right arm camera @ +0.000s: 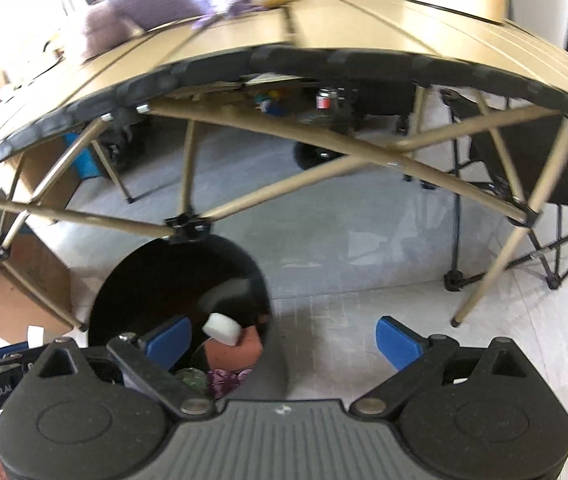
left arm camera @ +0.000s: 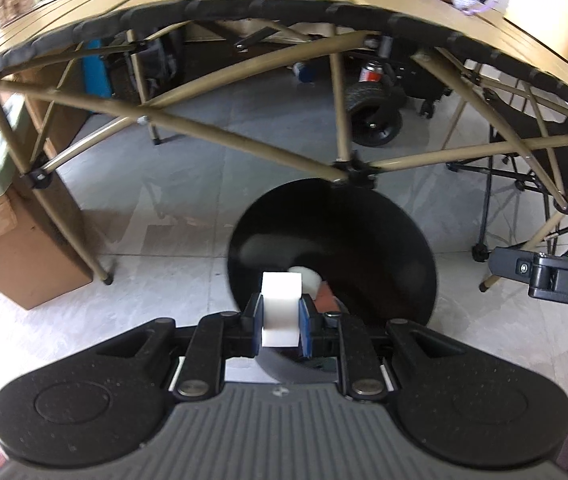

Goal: Collect trash
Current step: 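Move the left tool over the black bin and release the white foam block, then raise both open tools from the bin back toward the table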

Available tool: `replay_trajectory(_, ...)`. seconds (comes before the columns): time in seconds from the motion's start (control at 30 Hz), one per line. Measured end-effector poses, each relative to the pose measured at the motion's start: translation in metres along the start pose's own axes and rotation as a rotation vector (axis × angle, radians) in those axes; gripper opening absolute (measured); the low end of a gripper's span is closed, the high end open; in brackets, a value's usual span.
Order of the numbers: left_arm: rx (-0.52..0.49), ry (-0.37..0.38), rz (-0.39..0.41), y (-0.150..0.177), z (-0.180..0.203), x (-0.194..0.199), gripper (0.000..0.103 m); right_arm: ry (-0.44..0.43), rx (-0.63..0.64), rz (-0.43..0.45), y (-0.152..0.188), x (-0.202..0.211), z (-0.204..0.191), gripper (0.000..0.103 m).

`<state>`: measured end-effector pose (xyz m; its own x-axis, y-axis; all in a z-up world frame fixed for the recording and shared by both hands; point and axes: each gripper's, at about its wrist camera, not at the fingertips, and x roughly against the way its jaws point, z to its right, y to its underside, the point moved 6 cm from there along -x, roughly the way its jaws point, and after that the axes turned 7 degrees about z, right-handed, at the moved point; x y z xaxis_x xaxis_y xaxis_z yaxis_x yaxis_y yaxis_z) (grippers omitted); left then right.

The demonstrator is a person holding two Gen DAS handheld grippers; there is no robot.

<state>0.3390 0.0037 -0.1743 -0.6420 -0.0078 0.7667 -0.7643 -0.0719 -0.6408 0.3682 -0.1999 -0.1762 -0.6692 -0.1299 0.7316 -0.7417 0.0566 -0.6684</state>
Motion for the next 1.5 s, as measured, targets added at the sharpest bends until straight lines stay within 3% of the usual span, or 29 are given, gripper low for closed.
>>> replay_trajectory(0.27, -0.026, 0.023, 0.0, -0.016, 0.031, -0.013, 0.018, 0.025, -0.075, 0.02, 0.0, 0.005, 0.033, 0.1)
replay_trajectory(0.57, -0.007, 0.033, -0.07, -0.027, 0.053, -0.041, 0.018, 0.049, -0.148, 0.025, -0.001, 0.008, 0.057, 0.1)
replay_trajectory(1.03, 0.026, 0.006, -0.126, -0.033, 0.056, -0.071, 0.02, 0.108, -0.193, -0.022, 0.011, -0.009, 0.077, 0.1)
replay_trajectory(1.1, 0.016, 0.001, -0.131, -0.032, 0.056, -0.071, 0.028, 0.113, -0.191, -0.028, 0.012, -0.011, 0.077, 0.1)
replay_trajectory(1.13, 0.012, 0.001, -0.128, -0.033, 0.057, -0.07, 0.048, 0.115, -0.19, -0.03, 0.012, -0.012, 0.077, 0.1)
replay_trajectory(1.17, 0.01, -0.002, -0.119, -0.034, 0.056, -0.068, 0.075, 0.116, -0.191, -0.029, 0.012, -0.012, 0.076, 0.1)
replay_trajectory(1.23, 0.009, -0.016, -0.086, -0.037, 0.055, -0.063, 0.103, 0.118, -0.194, -0.026, 0.012, -0.013, 0.077, 0.1)
replay_trajectory(1.3, 0.009, -0.033, -0.047, -0.041, 0.054, -0.057, 0.103, 0.121, -0.193, -0.026, 0.012, -0.013, 0.077, 0.1)
replay_trajectory(1.5, -0.017, -0.022, -0.036, -0.042, 0.057, -0.052, 0.103, 0.129, -0.188, -0.03, 0.014, -0.013, 0.078, 0.1)
